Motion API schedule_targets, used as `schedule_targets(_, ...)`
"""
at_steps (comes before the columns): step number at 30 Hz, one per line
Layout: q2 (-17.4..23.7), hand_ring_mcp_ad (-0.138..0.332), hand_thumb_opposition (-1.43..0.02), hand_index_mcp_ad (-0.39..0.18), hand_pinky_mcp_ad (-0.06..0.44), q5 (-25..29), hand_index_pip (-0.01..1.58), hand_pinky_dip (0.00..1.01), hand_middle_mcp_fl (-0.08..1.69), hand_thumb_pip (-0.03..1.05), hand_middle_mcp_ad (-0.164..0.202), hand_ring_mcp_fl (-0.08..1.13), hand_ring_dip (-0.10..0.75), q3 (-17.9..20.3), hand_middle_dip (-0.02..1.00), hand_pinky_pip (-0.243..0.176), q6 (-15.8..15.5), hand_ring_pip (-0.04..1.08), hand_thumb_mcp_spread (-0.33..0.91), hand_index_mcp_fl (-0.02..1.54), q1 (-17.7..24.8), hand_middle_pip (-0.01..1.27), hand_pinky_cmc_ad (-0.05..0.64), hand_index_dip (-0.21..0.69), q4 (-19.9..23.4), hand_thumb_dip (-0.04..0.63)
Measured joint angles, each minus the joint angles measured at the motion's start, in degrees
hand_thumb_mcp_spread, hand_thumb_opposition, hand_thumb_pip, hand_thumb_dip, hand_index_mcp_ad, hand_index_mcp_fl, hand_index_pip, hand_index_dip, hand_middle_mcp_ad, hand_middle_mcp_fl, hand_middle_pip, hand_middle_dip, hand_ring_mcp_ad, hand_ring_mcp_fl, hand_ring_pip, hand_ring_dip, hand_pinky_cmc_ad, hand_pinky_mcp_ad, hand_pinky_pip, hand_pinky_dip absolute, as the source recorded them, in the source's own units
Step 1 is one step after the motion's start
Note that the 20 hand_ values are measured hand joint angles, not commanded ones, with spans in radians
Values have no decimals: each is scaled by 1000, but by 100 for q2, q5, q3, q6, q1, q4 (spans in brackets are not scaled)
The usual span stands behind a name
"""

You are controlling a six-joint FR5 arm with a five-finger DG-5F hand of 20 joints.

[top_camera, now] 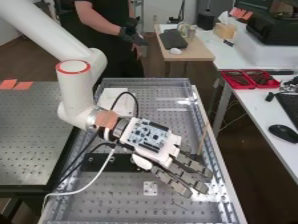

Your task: Grab the drill bit and place it in the clear container

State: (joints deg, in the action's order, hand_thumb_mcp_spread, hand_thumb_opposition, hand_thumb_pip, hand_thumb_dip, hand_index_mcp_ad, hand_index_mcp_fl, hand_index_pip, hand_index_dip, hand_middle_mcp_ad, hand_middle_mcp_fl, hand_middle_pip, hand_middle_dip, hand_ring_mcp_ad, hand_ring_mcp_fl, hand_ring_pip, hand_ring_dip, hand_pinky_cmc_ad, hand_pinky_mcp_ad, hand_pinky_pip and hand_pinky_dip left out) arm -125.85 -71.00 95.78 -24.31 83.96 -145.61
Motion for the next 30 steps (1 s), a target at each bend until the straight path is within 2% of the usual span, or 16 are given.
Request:
schedule_targets(5,24,162,-944,-122,164,4,1237,173,96,579,49,0,-38,13,133,-105,-7,58,471,368,1,115,281,183,8,316)
schedule_targets(30,74,162,-934,-122,164,41,1237,173,99,579,51,0,-38,59,138,-105,-96,58,454,377,0,117,281,166,-31,316)
